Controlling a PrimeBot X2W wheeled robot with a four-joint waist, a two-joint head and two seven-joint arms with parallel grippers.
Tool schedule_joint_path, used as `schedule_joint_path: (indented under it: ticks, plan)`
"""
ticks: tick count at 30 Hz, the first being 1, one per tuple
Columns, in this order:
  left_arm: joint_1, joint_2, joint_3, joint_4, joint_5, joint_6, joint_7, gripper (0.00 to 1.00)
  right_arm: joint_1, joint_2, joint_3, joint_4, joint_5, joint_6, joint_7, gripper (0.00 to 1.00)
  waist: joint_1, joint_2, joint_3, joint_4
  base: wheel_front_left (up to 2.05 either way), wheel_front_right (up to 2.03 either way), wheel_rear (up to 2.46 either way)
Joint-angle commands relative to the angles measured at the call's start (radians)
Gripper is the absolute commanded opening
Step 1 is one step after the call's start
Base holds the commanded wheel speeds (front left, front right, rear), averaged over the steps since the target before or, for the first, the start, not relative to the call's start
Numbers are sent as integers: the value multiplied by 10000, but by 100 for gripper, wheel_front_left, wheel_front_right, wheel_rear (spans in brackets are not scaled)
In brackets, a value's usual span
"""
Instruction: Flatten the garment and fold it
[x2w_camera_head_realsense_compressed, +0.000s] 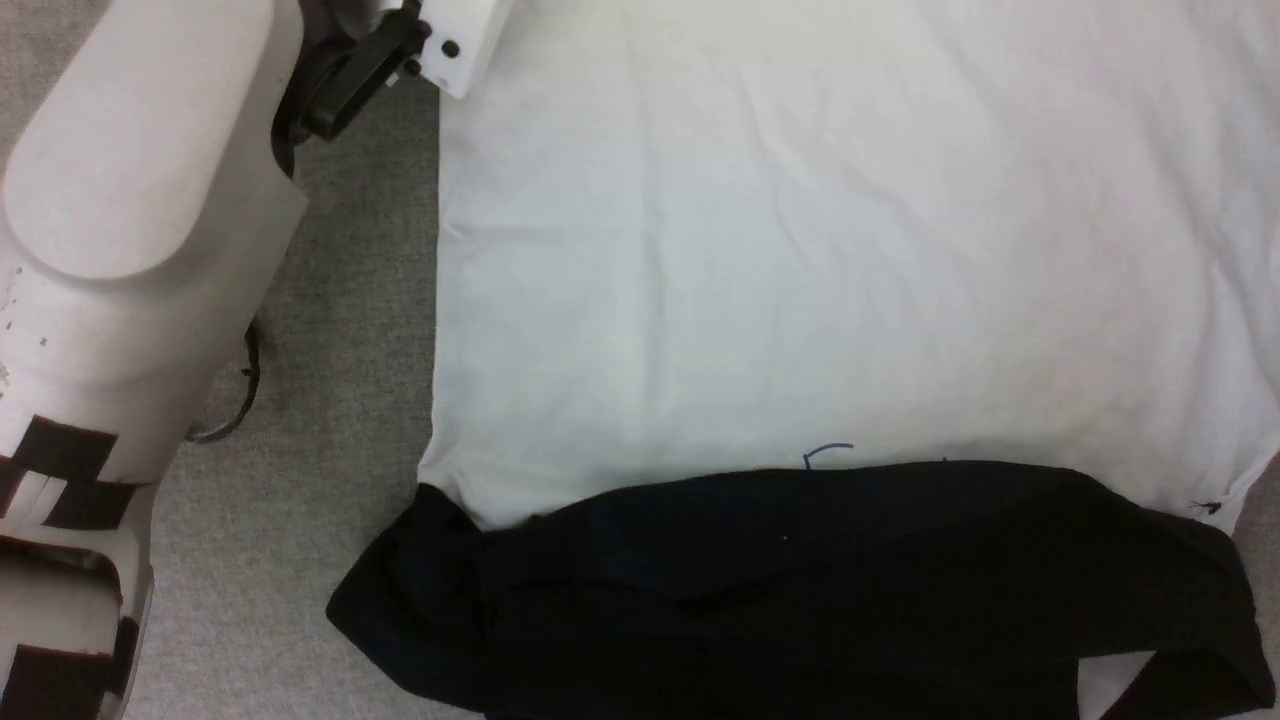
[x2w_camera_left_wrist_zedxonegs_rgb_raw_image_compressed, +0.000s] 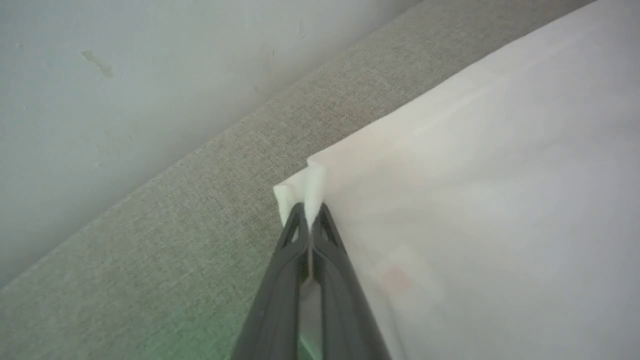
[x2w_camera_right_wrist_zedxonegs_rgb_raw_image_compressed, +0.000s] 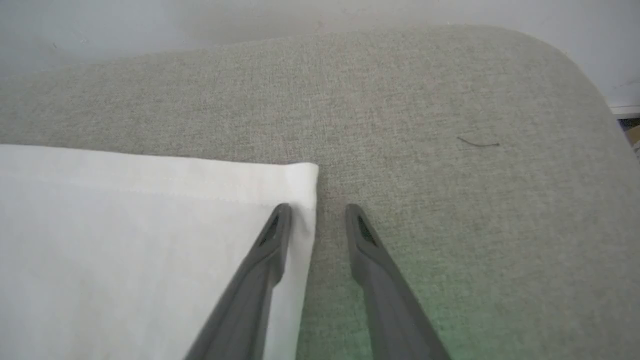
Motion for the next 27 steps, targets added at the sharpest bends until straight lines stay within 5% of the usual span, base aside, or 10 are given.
schedule_joint_path:
  ticks: [1, 12, 27]
  plan:
    - [214, 167, -99, 274, -4, 26, 99, 0, -72, 71, 1, 104, -57, -6, -9, 0, 0, 0, 11, 16, 0, 0, 0]
    - [311, 265, -98, 334, -40, 15, -416, 0, -52, -81, 214, 209, -158, -6, -525, 0, 0, 0, -299, 61, 0, 0, 0]
    - [2313, 481, 657, -1666, -321, 633, -3796, 0, 1802, -446, 801, -1019, 849, -6, -1983, 0, 0, 0, -1962, 388, 0, 0, 0]
